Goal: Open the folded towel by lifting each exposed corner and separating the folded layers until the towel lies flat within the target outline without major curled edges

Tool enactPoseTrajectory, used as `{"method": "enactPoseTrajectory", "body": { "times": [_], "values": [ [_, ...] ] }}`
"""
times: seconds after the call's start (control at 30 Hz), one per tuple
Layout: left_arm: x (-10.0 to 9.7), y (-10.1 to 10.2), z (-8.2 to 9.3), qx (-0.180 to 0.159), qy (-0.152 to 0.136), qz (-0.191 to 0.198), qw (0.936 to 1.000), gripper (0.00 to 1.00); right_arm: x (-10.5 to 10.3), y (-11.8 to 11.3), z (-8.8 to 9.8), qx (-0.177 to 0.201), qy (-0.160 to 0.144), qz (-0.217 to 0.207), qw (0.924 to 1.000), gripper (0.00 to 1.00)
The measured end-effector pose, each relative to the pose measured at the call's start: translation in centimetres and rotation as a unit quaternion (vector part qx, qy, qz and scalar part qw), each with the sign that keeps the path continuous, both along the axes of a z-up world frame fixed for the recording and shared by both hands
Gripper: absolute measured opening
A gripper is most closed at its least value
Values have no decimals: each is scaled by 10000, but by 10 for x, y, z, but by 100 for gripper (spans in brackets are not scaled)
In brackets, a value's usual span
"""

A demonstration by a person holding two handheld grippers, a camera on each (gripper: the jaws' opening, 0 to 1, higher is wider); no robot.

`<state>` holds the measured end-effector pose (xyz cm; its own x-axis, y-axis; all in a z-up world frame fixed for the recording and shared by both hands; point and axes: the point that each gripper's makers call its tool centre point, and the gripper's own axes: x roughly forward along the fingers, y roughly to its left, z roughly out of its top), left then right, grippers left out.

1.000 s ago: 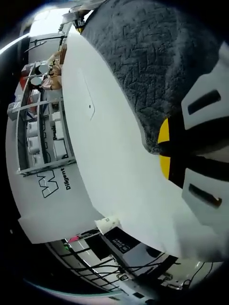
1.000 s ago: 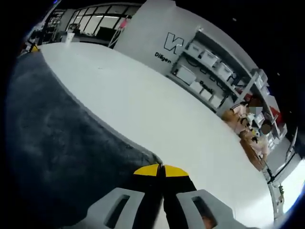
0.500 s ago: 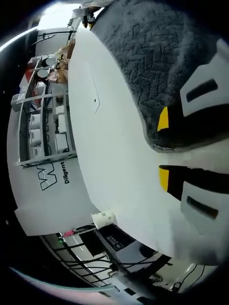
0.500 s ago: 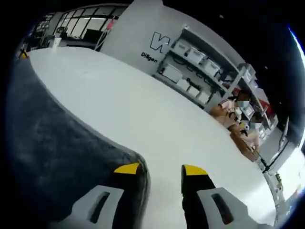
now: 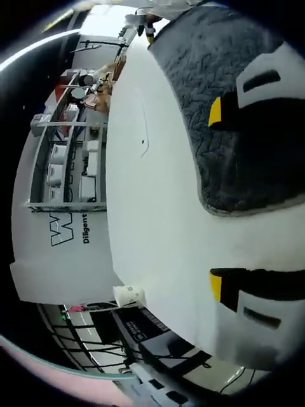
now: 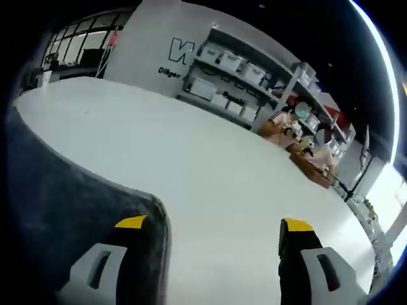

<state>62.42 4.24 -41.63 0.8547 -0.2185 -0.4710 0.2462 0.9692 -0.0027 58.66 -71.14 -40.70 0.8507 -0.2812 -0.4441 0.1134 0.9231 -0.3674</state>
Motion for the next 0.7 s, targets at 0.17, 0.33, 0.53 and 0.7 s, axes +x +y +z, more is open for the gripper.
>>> {"method": "enactPoseTrajectory", "body": {
  "times": [0.17,0.33,0.53,0.7],
  "values": [
    [-2,-8,-1,-81,62,-118,9999,99,-5,8,4,338,8,104,9994,99],
    [-6,-16,4,-264,124,-167,9994,99,-11,21,12,549,10,336,9979,99],
    [-18,-37,17,-326,91,-323,9989,99,-22,28,21,654,-103,533,9964,98],
    [-33,-60,22,-302,80,-614,9976,99,-33,36,26,802,-213,784,9935,86]
  ]
}}
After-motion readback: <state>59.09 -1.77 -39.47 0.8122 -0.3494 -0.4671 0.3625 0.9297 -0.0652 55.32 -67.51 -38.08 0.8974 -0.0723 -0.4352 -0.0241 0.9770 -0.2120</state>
